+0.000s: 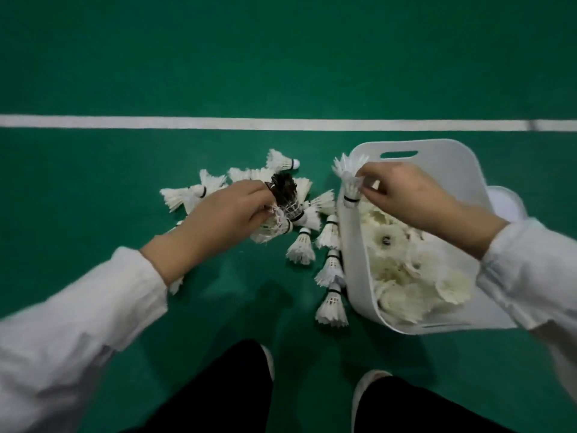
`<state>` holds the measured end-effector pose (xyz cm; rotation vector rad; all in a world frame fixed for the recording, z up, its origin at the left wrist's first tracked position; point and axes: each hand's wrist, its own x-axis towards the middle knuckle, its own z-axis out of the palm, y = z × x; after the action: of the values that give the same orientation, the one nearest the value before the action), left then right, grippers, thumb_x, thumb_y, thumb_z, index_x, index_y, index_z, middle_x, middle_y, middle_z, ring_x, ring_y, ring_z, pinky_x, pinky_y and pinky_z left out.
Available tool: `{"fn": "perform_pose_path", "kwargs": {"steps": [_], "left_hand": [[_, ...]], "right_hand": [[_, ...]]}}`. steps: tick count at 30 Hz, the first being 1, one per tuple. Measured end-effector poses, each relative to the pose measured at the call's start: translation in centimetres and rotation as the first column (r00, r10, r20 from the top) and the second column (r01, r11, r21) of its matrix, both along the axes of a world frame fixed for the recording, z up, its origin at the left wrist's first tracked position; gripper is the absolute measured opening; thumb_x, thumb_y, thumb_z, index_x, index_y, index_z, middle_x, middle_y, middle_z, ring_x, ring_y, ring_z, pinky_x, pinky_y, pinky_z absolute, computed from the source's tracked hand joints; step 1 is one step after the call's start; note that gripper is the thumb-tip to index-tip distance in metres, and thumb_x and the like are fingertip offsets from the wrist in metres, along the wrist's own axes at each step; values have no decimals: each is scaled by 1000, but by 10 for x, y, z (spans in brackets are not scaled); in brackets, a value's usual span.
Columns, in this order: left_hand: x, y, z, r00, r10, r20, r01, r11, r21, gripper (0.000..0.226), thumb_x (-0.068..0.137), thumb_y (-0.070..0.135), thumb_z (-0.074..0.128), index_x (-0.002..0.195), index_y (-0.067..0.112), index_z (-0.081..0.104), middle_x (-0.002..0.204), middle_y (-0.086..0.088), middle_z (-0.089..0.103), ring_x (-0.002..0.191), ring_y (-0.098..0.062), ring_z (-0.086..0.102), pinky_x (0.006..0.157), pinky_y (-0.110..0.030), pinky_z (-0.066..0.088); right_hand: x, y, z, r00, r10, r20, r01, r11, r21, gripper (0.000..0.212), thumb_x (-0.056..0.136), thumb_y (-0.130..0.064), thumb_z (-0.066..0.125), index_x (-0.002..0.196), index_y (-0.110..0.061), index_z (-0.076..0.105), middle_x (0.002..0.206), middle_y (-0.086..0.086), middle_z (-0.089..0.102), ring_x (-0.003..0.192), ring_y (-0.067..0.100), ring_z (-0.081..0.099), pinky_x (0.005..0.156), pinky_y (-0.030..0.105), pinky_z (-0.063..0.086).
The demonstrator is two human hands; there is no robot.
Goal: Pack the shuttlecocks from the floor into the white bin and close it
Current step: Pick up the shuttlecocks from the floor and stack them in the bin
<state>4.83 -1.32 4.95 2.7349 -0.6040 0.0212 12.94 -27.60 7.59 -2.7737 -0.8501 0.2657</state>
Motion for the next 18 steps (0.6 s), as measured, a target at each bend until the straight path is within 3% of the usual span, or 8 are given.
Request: {"fn": "perform_pose_path", "kwargs": {"steps": [3,6,11,15,18], "left_hand": [[13,-26,18,992,-127,-8,127,988,82,14,85,14,57,95,6,63,93,-8,63,81,-25,59,62,-34,47],[23,-54,32,979,-201,-26,202,972,116,28,89,22,40,99,6,61,96,-8,61,83,-24,57,67,-38,51],[31,-101,44,942,-336,-11,333,929,161,32,90,24,32,95,9,59,91,-5,61,79,-22,56,64,-22,37],[34,-139,36,953,-303,-21,304,949,81,31,92,27,33,96,9,57,93,-5,58,82,-22,54,66,-36,48],[32,-163,26,975,-220,-23,220,975,17,27,91,23,38,98,7,58,93,-6,57,85,-23,51,70,-37,45]], "right_hand": [[-2,-48,8,999,-29,13,30,999,-29,18,92,-20,50,105,-14,60,104,3,69,88,27,63,66,30,42],[-14,-94,1,995,-101,-5,101,994,-39,16,92,-19,51,102,-13,61,102,4,69,88,28,64,71,35,49],[-39,-139,-28,979,-182,-89,177,983,-56,23,96,-24,45,108,-14,62,108,5,68,94,28,63,77,38,50],[-50,-152,-39,970,-206,-130,205,979,-21,27,96,-27,44,112,-17,63,109,2,69,95,26,64,78,37,50],[-56,-154,-51,978,-160,-136,155,987,-45,26,96,-27,43,110,-19,64,107,1,69,95,25,64,78,38,51]]}}
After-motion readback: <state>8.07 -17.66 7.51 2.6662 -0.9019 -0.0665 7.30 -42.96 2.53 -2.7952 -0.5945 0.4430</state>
